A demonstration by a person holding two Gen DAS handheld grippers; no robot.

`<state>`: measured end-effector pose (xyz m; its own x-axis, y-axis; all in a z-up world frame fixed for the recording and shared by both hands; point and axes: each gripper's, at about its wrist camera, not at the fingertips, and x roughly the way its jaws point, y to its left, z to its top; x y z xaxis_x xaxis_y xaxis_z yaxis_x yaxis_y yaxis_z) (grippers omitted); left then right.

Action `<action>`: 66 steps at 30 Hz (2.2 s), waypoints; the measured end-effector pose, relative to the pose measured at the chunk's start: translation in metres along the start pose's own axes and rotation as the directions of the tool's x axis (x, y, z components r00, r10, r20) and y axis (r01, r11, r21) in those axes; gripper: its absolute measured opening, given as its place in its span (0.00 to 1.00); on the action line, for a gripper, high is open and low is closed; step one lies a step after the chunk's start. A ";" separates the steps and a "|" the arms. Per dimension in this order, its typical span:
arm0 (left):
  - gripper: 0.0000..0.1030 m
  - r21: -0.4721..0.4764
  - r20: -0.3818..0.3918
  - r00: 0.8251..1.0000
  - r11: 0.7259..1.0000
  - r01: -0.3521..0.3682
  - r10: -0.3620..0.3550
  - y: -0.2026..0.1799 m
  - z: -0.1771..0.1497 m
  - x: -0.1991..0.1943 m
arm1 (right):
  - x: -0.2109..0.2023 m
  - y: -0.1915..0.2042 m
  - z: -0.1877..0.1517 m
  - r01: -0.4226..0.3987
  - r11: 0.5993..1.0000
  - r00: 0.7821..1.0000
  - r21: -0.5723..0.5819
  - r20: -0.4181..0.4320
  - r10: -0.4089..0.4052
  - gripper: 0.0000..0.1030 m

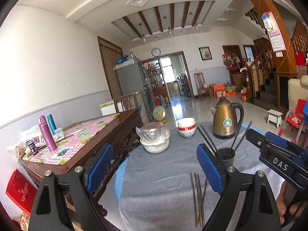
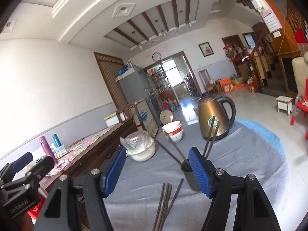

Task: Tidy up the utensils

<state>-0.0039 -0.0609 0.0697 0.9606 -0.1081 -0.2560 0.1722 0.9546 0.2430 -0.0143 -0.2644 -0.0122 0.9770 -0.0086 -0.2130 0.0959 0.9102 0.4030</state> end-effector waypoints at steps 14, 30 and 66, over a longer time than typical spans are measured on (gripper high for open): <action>0.87 0.052 -0.214 0.968 0.988 0.146 -0.132 -0.030 -0.028 0.020 | 0.016 -0.026 -0.007 0.108 0.994 0.988 0.028 -0.112 -0.104 0.69; 0.87 0.083 -0.239 0.965 0.987 0.136 -0.112 -0.032 -0.037 0.021 | 0.024 -0.028 -0.011 0.127 0.992 0.977 0.000 -0.170 -0.125 0.69; 0.87 0.124 -0.305 0.950 0.986 0.111 -0.069 -0.031 -0.067 0.034 | 0.035 -0.020 -0.030 0.106 0.994 0.950 -0.036 -0.292 -0.112 0.69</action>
<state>0.0091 -0.0757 -0.0091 0.8341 -0.0839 -0.5451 0.3038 0.8948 0.3272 0.0127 -0.2707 -0.0545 0.8619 0.0105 -0.5070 0.1922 0.9184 0.3458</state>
